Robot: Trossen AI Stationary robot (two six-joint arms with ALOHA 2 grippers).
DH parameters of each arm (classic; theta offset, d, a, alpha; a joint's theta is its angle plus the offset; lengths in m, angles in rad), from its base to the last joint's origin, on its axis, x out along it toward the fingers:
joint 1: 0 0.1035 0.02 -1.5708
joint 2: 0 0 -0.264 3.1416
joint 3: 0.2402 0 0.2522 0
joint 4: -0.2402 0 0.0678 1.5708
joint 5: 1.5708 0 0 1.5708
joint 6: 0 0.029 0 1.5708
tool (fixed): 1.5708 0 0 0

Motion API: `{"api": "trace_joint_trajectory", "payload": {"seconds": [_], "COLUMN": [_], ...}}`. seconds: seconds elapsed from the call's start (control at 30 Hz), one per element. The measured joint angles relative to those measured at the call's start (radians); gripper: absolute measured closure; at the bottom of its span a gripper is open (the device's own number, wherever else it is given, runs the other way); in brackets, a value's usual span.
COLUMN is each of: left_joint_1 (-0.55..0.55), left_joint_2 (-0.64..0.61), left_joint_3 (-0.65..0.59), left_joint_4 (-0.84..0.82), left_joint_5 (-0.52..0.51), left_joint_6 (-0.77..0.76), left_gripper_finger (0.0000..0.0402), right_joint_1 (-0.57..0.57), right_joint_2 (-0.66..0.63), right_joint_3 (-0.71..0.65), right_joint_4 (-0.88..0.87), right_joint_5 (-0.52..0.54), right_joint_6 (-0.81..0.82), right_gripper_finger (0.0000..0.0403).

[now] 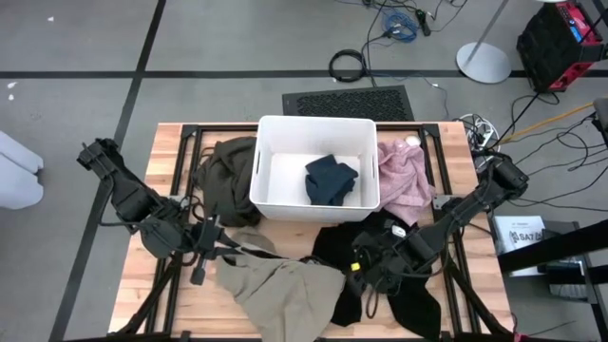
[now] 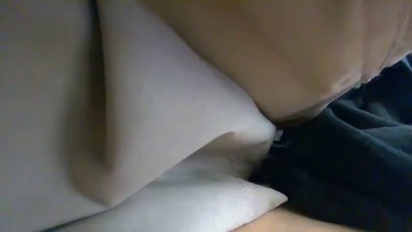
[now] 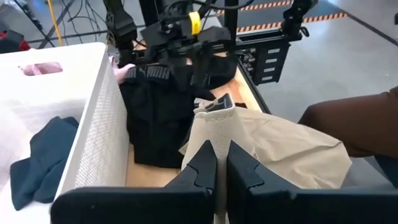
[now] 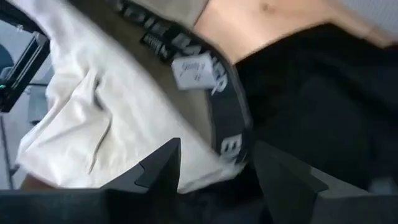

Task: Sort clothes
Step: Fold the brown pants

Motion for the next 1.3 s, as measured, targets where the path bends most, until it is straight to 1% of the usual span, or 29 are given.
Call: {"api": "trace_joint_trajectory", "payload": {"seconds": [0.1,0.27,0.4,0.5,0.6,0.77,0.9,0.97,1.0,1.13,1.17,1.3], "left_joint_1": [0.000,0.000,0.000,0.000,0.000,0.000,0.000,0.000,0.000,0.000,0.000,0.000], "left_joint_2": [0.006,0.008,0.008,0.008,0.008,0.008,0.009,0.009,0.011,0.022,0.025,0.037], "left_joint_3": [0.000,0.000,0.000,0.000,0.000,0.000,0.000,0.000,0.000,0.000,0.000,0.000], "left_joint_4": [-0.009,-0.012,-0.018,-0.021,-0.021,-0.021,-0.021,-0.021,-0.021,-0.021,-0.021,-0.021], "left_joint_5": [0.000,-0.016,-0.038,-0.040,-0.039,-0.039,-0.039,-0.039,-0.039,-0.039,-0.039,-0.039], "left_joint_6": [0.001,0.009,0.010,0.010,0.009,0.008,-0.014,-0.017,-0.017,-0.017,-0.017,-0.017], "left_gripper_finger": [0.0390,0.0390,0.0391,0.0387,0.0386,0.0386,0.0386,0.0386,0.0386,0.0385,0.0385,0.0384], "right_joint_1": [0.030,0.068,0.066,0.052,0.050,0.051,0.042,0.039,0.038,0.038,0.038,0.036], "right_joint_2": [0.000,0.028,0.106,0.172,0.217,0.259,0.287,0.297,0.298,0.298,0.296,0.274], "right_joint_3": [0.000,0.002,0.002,0.002,0.002,0.002,0.002,0.002,0.002,0.002,0.002,0.002], "right_joint_4": [0.000,0.005,0.062,0.150,0.195,0.214,0.218,0.228,0.238,0.276,0.276,0.266], "right_joint_5": [-0.019,0.032,0.034,0.008,-0.007,0.085,0.111,0.115,0.117,0.152,0.162,0.143], "right_joint_6": [0.057,0.154,0.228,0.231,0.232,0.252,0.246,0.214,0.194,0.110,0.095,0.032], "right_gripper_finger": [0.0212,0.0212,0.0212,0.0212,0.0212,0.0212,0.0216,0.0238,0.0257,0.0373,0.0386,0.0396]}}
